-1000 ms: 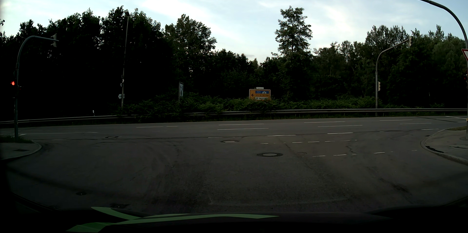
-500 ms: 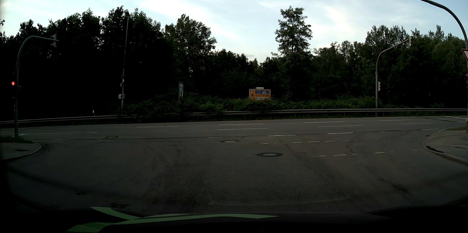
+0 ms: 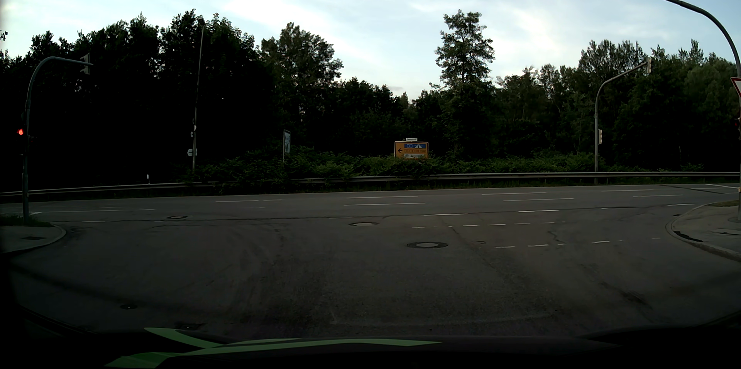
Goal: Follow the waypoints while adhering to traffic rules and regulations
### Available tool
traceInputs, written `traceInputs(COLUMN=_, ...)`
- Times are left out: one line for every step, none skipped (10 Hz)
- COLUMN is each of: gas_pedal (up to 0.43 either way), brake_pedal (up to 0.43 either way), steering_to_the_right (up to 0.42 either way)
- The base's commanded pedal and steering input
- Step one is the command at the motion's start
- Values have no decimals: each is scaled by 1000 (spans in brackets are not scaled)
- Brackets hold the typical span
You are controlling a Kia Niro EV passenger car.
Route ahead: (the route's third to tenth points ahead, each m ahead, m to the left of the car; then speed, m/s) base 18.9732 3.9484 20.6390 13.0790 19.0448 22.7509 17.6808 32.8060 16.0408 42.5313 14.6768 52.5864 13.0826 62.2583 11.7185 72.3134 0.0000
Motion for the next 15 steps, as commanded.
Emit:
traceInputs(gas_pedal=0, brake_pedal=348, steering_to_the_right=-20)
traceInputs(gas_pedal=0, brake_pedal=341, steering_to_the_right=-20)
traceInputs(gas_pedal=0, brake_pedal=341, steering_to_the_right=-20)
traceInputs(gas_pedal=0, brake_pedal=348, steering_to_the_right=-20)
traceInputs(gas_pedal=0, brake_pedal=341, steering_to_the_right=-20)
traceInputs(gas_pedal=0, brake_pedal=341, steering_to_the_right=-20)
traceInputs(gas_pedal=0, brake_pedal=341, steering_to_the_right=-20)
traceInputs(gas_pedal=0, brake_pedal=341, steering_to_the_right=-20)
traceInputs(gas_pedal=0, brake_pedal=341, steering_to_the_right=-20)
traceInputs(gas_pedal=0, brake_pedal=348, steering_to_the_right=-20)
traceInputs(gas_pedal=0, brake_pedal=341, steering_to_the_right=-20)
traceInputs(gas_pedal=0, brake_pedal=341, steering_to_the_right=-20)
traceInputs(gas_pedal=0, brake_pedal=341, steering_to_the_right=-20)
traceInputs(gas_pedal=0, brake_pedal=341, steering_to_the_right=-20)
traceInputs(gas_pedal=0, brake_pedal=348, steering_to_the_right=-20)
